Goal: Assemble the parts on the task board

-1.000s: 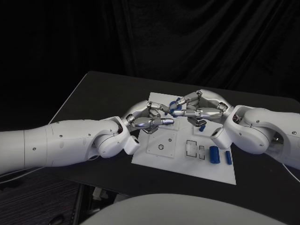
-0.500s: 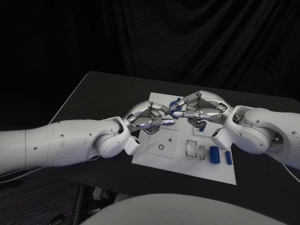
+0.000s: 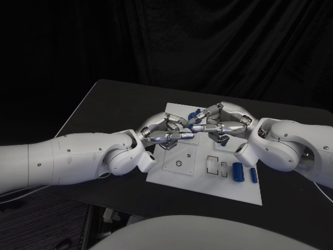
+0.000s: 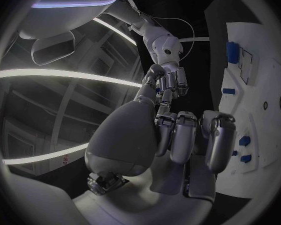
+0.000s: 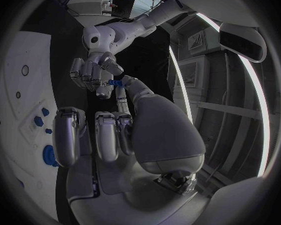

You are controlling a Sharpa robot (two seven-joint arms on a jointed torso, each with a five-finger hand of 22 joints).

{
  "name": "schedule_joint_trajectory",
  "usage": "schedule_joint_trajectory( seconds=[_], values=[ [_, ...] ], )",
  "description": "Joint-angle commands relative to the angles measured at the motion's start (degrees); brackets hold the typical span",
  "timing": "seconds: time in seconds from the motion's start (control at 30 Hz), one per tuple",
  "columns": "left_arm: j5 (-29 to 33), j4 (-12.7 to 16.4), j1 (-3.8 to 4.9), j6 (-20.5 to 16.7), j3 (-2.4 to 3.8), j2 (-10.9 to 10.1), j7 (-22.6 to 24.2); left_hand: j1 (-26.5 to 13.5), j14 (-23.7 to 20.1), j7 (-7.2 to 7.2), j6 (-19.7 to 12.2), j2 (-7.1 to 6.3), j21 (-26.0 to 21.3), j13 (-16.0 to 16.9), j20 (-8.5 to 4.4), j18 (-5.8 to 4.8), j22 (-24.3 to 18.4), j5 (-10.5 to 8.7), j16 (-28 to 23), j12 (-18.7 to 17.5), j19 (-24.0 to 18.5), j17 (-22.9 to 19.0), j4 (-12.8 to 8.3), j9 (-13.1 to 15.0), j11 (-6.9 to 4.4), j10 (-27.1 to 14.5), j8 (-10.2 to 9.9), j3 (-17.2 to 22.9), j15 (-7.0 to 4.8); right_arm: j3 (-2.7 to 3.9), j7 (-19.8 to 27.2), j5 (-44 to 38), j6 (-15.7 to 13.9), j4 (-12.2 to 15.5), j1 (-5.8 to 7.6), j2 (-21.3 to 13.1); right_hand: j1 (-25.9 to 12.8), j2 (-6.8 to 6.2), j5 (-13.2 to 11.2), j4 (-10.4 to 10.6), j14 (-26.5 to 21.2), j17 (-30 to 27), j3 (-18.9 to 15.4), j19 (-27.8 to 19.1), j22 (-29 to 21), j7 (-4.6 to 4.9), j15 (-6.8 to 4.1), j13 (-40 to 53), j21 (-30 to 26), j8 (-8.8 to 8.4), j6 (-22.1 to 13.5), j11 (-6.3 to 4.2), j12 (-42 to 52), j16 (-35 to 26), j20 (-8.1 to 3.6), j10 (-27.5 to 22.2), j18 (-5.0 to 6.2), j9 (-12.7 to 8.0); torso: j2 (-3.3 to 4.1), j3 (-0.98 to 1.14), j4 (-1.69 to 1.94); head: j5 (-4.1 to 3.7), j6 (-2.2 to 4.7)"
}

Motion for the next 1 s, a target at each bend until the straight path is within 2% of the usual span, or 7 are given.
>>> schedule_joint_trajectory(
  seconds=[0.03, 0.3, 0.4, 0.57, 0.63, 1.0],
  values=[
    [0.55, 0.00, 0.13, 1.13, 0.05, 0.13, 4.17, 3.89, 5.99, -0.02, 0.65, 4.39, 0.17, 14.53, -0.53, -0.79, 15.09, 0.40, 0.15, -0.40, 6.03, 15.09, 0.02, -0.07, -1.19, 6.82, 0.34, 0.49, -0.52, 0.02, -1.39, -0.25, 1.25, 0.00, -0.19, -0.01, 0.34, 0.19, 0.18, 0.12, 5.92, 15.10, -0.03, 2.37, 12.76, 0.09, 0.27, 15.06, -0.26, 0.18, 0.30, 0.19, 0.16, 0.15, 0.08, 5.97, 0.86, 4.18, 0.02, -0.02, 0.06, -0.04, -0.01],
    [0.55, -0.17, 0.12, 1.35, 0.05, 0.17, 3.92, 4.60, 5.99, -0.55, 2.43, 4.83, 0.17, 14.53, -0.87, -0.79, 15.09, 1.07, 0.15, -0.40, 6.03, 15.09, -0.66, -0.06, -1.64, 6.82, 0.85, 1.38, -0.92, 0.02, -1.64, -0.28, 1.51, -0.06, -0.28, -0.06, 0.47, 0.21, 0.18, 0.08, 5.92, 15.10, -0.05, 2.33, 12.74, 0.12, 0.29, 15.06, -0.33, 0.18, 0.26, 0.21, 0.16, 0.15, 0.10, 5.97, 0.88, 4.21, 0.07, -0.05, -0.01, 0.07, -0.01],
    [0.55, -0.23, 0.12, 1.33, 0.05, 0.20, 3.83, 5.14, 5.99, -0.92, 3.81, 4.89, 0.17, 14.53, -1.21, -0.79, 15.09, 2.32, 0.15, -0.40, 6.03, 15.09, -1.44, 0.22, -2.00, 6.82, 1.48, 2.20, -1.26, 0.02, -1.75, -0.29, 1.67, -0.06, -0.32, -0.05, 0.48, 0.21, 0.18, 0.08, 5.92, 15.10, -0.05, 2.29, 12.72, 0.12, 0.29, 15.06, -0.38, 0.19, 0.25, 0.21, 0.16, 0.15, 0.10, 5.97, 0.90, 4.22, 0.08, -0.06, 0.00, 0.06, -0.01],
    [0.55, -0.31, 0.12, 1.39, 0.05, 0.30, 3.65, 5.27, 5.99, -1.03, 4.26, 4.54, 0.17, 14.53, -1.52, -0.79, 15.09, 4.46, 0.15, -0.40, 6.03, 15.09, -2.19, 0.63, -2.18, 6.82, 1.84, 2.96, -1.50, 0.02, -1.92, -0.30, 1.94, -0.12, -0.36, 0.01, 0.57, 0.24, 0.20, 0.05, 5.92, 15.10, -0.05, 2.27, 12.71, 0.13, 0.30, 15.06, -0.41, 0.20, 0.24, 0.23, 0.16, 0.15, 0.11, 5.97, 0.90, 4.25, 0.08, -0.04, 0.00, 0.12, -0.01],
    [0.55, -0.34, 0.12, 1.40, 0.05, 0.34, 3.54, 5.23, 5.99, -1.15, 4.87, 4.28, 0.17, 14.53, -1.69, -0.79, 15.09, 6.16, 0.15, -0.40, 6.03, 15.09, -2.69, 1.21, -2.32, 6.82, 2.48, 3.61, -1.60, 0.02, -1.94, -0.31, 2.04, -0.13, -0.40, 0.04, 0.57, 0.24, 0.20, 0.05, 5.92, 15.10, -0.05, 2.27, 12.71, 0.13, 0.30, 15.06, -0.41, 0.20, 0.24, 0.23, 0.16, 0.15, 0.11, 5.97, 0.90, 4.25, 0.09, -0.05, 0.01, 0.14, -0.01],
    [0.55, -0.46, 0.12, 1.63, 0.05, 0.39, 2.68, 4.96, 5.99, -1.34, 5.20, 4.09, 0.17, 14.53, -1.86, -0.79, 15.09, 7.76, 0.15, -0.40, 6.03, 15.09, -3.14, 2.32, -2.52, 6.82, 3.38, 4.80, -1.84, 0.02, -1.95, -0.31, 2.31, -0.21, -0.47, -0.13, 0.67, 0.27, 0.21, 0.05, 5.92, 15.10, -0.10, 2.11, 12.61, 0.20, 0.33, 15.06, -0.66, 0.20, 0.13, 0.27, 0.16, 0.15, 0.13, 5.97, 0.98, 4.28, 0.07, -0.05, -0.02, 0.12, -0.01]
  ],
)
